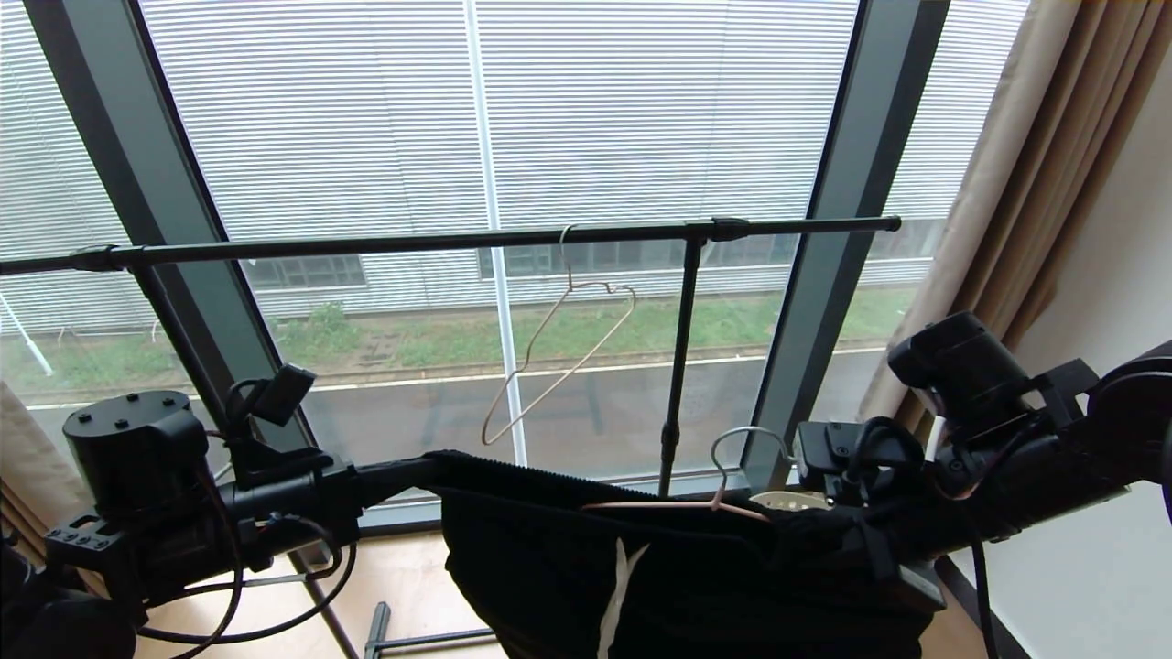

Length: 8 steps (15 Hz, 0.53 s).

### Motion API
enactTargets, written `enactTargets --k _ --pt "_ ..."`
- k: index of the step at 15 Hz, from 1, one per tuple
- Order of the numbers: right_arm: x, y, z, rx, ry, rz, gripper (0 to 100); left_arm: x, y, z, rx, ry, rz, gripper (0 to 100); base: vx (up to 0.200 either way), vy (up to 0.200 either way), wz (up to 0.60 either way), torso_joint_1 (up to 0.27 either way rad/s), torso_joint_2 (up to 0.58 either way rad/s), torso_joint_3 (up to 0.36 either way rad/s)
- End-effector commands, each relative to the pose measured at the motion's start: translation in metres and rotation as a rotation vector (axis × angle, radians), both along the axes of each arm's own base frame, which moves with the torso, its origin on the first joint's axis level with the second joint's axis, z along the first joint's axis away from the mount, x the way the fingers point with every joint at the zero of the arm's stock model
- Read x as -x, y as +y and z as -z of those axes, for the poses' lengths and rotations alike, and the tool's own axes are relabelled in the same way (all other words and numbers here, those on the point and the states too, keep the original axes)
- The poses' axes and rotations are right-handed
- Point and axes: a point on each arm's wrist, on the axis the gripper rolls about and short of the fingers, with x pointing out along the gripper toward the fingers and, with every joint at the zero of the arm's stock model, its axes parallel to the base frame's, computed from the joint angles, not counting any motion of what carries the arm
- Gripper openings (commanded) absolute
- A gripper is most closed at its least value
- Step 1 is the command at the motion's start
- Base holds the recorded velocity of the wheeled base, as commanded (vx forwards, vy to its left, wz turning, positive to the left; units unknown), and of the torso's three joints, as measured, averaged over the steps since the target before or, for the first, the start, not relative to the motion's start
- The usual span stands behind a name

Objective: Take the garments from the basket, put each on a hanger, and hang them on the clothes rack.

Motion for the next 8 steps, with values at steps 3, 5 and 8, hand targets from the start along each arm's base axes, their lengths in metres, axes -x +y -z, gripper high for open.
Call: enactTargets --k 3,5,8 --pt "-0.008 0.004 0.002 -0.012 0.028 0.049 0 -0.010 -0.021 -0.038 -0.018 -0.002 0.076 0 0.000 0.000 0.00 0.000 0.00 0.000" --pt "-0.011 0.005 -0.001 -0.028 0.044 0.089 0 -0.013 -0.033 -0.060 -0.117 -0.006 0.098 0 0.000 0.000 0.00 0.000 0.00 0.000" --pt "-0.012 0.013 -0.012 -0.085 0.078 0.194 0 -0.010 -0.057 -0.088 -0.231 0.006 0.118 0 0.000 0.000 0.00 0.000 0.00 0.000"
